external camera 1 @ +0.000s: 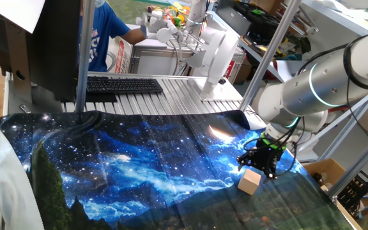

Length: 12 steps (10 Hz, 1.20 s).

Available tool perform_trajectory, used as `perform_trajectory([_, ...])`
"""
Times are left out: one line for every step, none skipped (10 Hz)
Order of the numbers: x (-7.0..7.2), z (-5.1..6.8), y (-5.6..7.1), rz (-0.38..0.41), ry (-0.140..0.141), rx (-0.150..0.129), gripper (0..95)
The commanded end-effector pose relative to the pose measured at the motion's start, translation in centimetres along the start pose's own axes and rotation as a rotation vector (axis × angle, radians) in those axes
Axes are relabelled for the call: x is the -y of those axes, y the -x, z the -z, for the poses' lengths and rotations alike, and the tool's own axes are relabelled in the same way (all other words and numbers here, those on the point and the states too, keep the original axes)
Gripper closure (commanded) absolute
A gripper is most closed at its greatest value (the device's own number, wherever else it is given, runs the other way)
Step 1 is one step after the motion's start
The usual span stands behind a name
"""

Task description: Pick up the small block on the left and move it to the right

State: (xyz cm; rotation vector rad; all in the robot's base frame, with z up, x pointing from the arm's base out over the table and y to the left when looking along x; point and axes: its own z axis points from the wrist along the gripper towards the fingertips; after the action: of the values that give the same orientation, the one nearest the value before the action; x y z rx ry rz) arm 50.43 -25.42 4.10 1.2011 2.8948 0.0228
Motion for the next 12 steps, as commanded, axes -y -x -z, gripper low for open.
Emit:
perform_trajectory([-0.01,-0.03,-0.04,0.006,0.007,0.009,0.0])
perform_trajectory([-0.06,-0.12,-0.02,0.007,0.008,0.011,0.0])
perform_trajectory([-0.11,-0.23,-0.02,0.008,0.01,0.013,0.0])
perform_trajectory([-0.19,-0.4,0.0,0.012,0.01,0.015,0.0])
perform_trajectory([-0.25,-0.55,0.01,0.012,0.013,0.019,0.0])
perform_trajectory([-0.33,-0.75,0.03,0.011,0.016,0.024,0.0])
perform_trajectory([-0.37,-0.85,0.04,0.014,0.019,0.026,0.0])
perform_trajectory([-0.38,-0.88,0.04,0.016,0.02,0.028,0.0])
perform_trajectory([-0.38,-0.9,0.05,0.018,0.021,0.03,0.0])
perform_trajectory([-0.36,-0.91,0.08,0.024,0.023,0.028,19.0])
perform_trajectory([-0.32,-0.93,0.11,0.029,0.028,0.026,38.0])
perform_trajectory([-0.29,-0.94,0.13,0.029,0.03,0.025,57.0])
